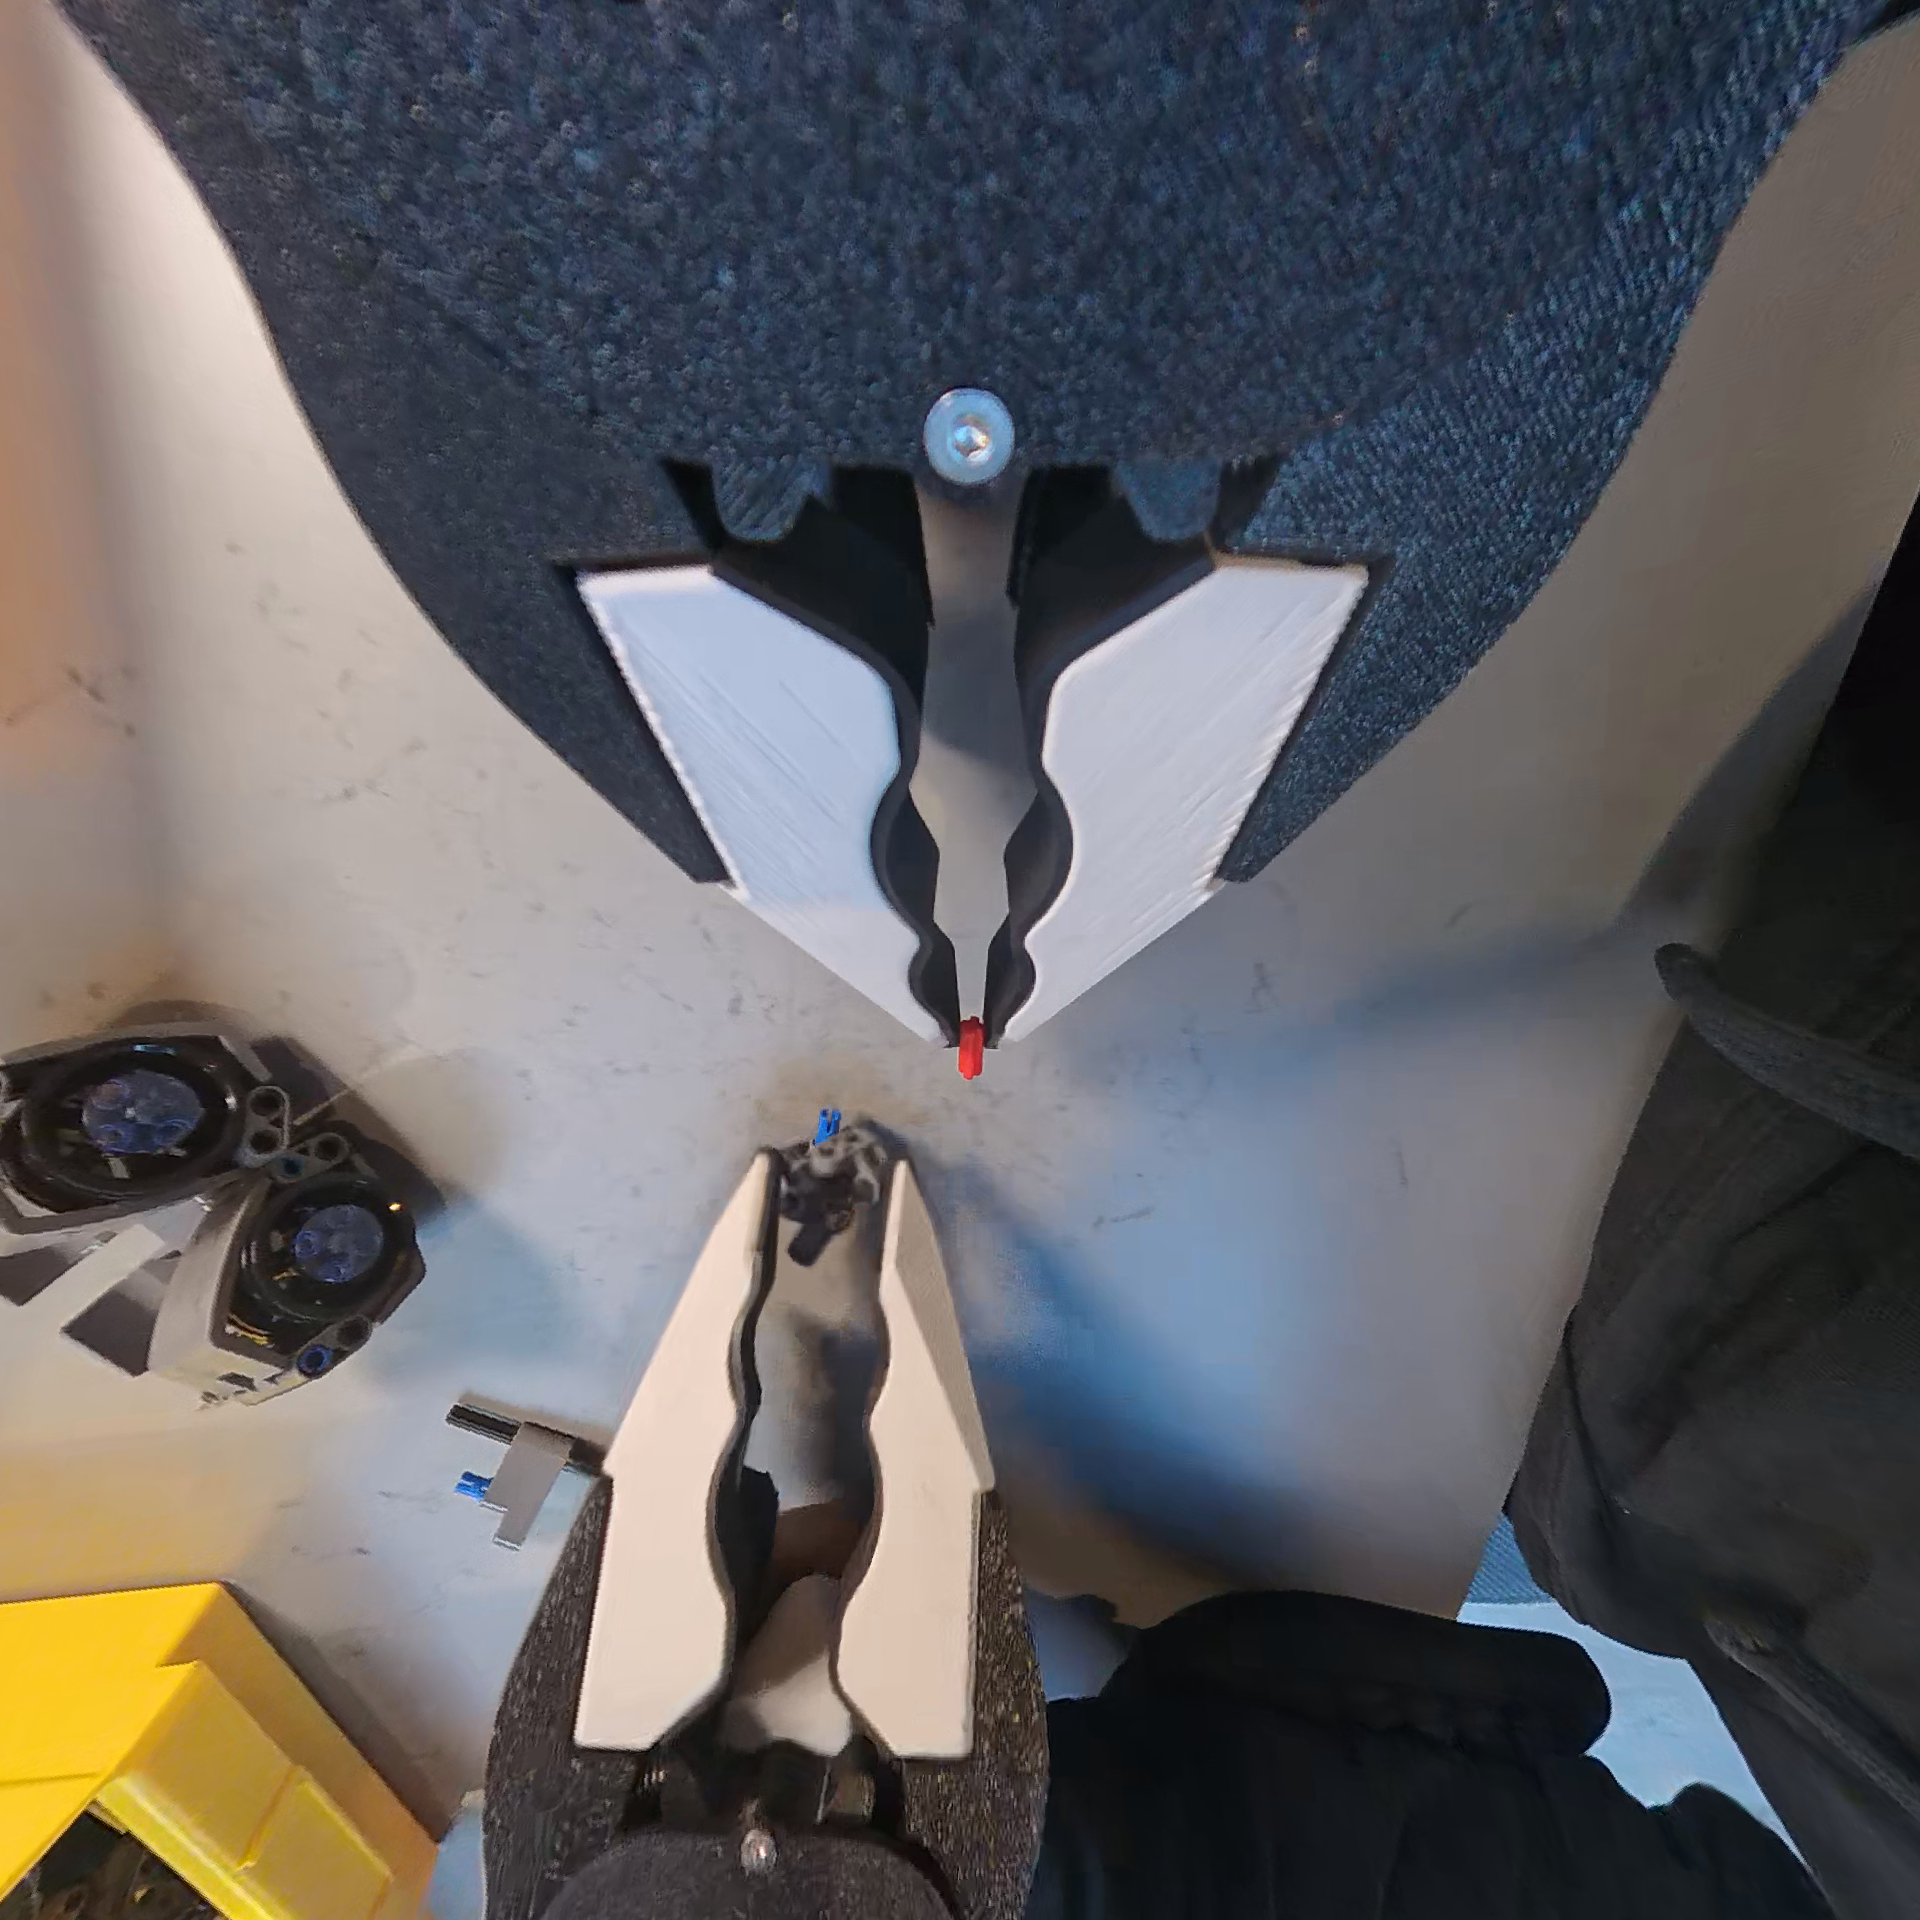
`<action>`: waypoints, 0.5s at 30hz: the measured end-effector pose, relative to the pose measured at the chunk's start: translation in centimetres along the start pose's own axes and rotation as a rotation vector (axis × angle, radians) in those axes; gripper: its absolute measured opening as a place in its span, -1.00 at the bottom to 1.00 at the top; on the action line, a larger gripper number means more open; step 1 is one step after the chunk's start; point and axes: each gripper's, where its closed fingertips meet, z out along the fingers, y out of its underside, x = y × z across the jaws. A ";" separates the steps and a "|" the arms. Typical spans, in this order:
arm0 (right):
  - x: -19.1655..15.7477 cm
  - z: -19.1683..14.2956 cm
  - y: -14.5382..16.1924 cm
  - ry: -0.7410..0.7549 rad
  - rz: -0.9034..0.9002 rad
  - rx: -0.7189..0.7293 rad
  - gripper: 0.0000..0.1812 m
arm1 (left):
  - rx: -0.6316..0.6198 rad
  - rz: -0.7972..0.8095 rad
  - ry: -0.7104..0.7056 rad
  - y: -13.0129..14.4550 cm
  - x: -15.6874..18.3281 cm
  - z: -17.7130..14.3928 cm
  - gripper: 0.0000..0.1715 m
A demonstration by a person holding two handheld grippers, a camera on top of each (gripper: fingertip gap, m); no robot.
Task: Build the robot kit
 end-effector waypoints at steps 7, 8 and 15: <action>0.0 0.1 0.1 0.000 0.007 -0.009 -0.97 | -0.061 0.017 -0.038 1.1 -0.3 0.0 -0.67; 0.1 0.1 0.1 0.001 0.007 -0.007 -0.97 | -0.079 0.017 -0.044 1.4 -0.4 0.1 -0.61; 0.1 0.2 0.1 0.002 0.010 -0.009 -0.97 | -0.089 -0.021 -0.015 1.8 -0.3 0.3 -0.51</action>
